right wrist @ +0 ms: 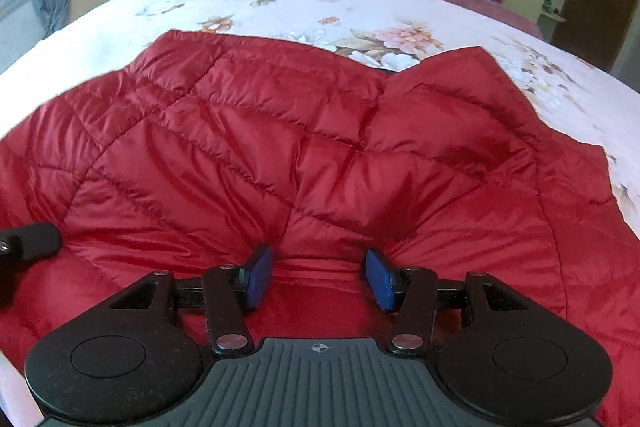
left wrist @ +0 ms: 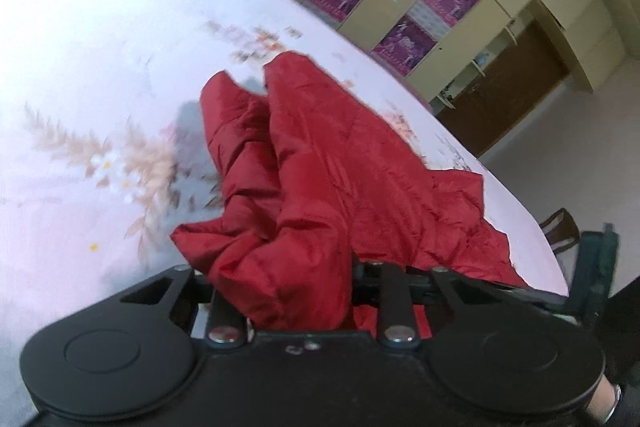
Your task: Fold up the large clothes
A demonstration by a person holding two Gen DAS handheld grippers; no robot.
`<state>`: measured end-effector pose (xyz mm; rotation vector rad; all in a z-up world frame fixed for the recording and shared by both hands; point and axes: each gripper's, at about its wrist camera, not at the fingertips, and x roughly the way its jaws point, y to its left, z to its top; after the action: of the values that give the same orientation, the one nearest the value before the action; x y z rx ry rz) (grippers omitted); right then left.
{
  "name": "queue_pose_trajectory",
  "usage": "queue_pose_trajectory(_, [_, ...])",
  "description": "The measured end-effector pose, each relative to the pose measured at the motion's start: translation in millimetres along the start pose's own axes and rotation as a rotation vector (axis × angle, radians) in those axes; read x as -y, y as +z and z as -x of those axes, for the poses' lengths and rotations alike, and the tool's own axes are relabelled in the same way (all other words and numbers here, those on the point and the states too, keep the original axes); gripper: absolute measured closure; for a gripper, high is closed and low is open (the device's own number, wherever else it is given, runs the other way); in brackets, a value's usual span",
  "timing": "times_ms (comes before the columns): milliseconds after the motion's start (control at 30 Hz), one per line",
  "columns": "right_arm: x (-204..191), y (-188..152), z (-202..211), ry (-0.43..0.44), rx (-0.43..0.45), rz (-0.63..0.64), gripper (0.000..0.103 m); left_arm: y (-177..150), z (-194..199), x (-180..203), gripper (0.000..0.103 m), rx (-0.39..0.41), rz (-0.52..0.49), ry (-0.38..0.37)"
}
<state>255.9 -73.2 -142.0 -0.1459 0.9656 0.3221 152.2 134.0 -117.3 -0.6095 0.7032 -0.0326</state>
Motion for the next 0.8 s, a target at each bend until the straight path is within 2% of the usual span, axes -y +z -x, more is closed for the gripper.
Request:
queue_pose_trajectory(233, [11,-3,1,0.058,0.029,-0.004,0.051,2,22,64,0.08,0.079,-0.219,-0.003])
queue_pose_trajectory(367, [34,-6,42,0.083,0.069,-0.043,0.051,-1,31,95,0.08,0.1,-0.275,-0.001])
queue_pose_trajectory(467, [57,-25,74,0.089,0.084,-0.057,0.051,-9,37,123,0.08,0.117,-0.351,-0.011])
queue_pose_trajectory(633, [108,-59,121,0.025,0.13,-0.142,0.051,-27,36,167,0.08,0.119,-0.462,-0.04])
queue_pose_trajectory(800, [157,-100,143,0.0,0.086,-0.259,0.051,-47,25,201,0.08,0.105,-0.538,-0.062])
